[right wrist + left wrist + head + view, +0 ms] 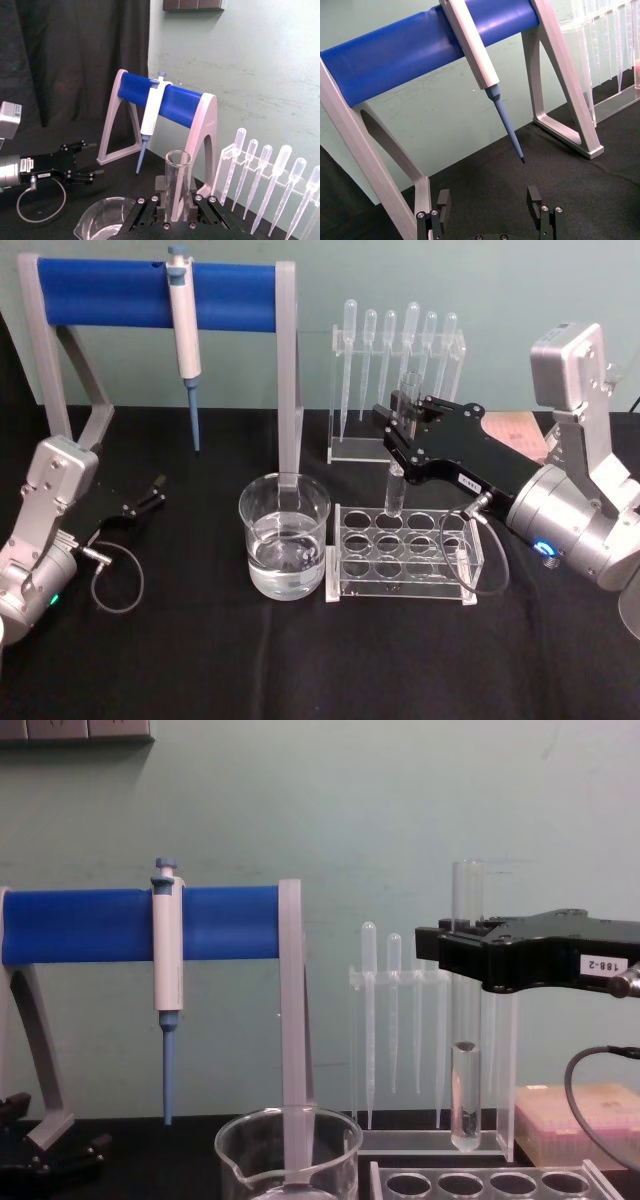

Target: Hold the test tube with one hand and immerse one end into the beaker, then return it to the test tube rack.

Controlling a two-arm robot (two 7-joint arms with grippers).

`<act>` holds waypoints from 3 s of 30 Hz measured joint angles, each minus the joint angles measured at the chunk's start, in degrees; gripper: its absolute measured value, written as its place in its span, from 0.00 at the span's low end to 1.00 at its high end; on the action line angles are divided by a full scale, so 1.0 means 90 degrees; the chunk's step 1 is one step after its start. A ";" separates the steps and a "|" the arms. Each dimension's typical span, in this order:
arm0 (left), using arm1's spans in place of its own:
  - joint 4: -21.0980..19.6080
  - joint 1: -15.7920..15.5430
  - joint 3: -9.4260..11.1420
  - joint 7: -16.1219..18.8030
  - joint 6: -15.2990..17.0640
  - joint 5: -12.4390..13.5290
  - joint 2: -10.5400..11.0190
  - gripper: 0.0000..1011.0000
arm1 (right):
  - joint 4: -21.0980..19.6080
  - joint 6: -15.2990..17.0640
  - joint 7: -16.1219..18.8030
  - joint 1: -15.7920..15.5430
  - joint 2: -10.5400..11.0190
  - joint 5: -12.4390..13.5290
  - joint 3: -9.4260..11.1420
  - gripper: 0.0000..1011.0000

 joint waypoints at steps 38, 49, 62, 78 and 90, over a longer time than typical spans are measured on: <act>0.0000 -0.0001 0.0000 0.0000 0.0000 0.0000 0.0000 0.99 | -0.0015 0.0007 0.0018 0.0011 0.0026 -0.0016 -0.0015 0.23; 0.0000 0.0000 0.0000 0.0000 0.0000 0.0000 0.0000 0.99 | -0.0015 0.0007 0.0019 0.0011 0.0025 -0.0016 -0.0015 0.22; 0.0000 0.0000 0.0000 0.0000 0.0000 0.0000 0.0000 0.99 | -0.0014 0.0007 0.0019 0.0011 0.0025 -0.0016 -0.0015 0.22; 0.0000 0.0000 0.0000 0.0000 0.0000 0.0000 0.0000 0.99 | -0.0014 0.0006 0.0018 0.0011 0.0025 -0.0016 -0.0015 0.23; 0.0000 0.0000 0.0000 0.0000 0.0000 0.0000 0.0000 0.99 | -0.0014 0.0007 0.0018 0.0011 0.0025 -0.0015 -0.0015 0.22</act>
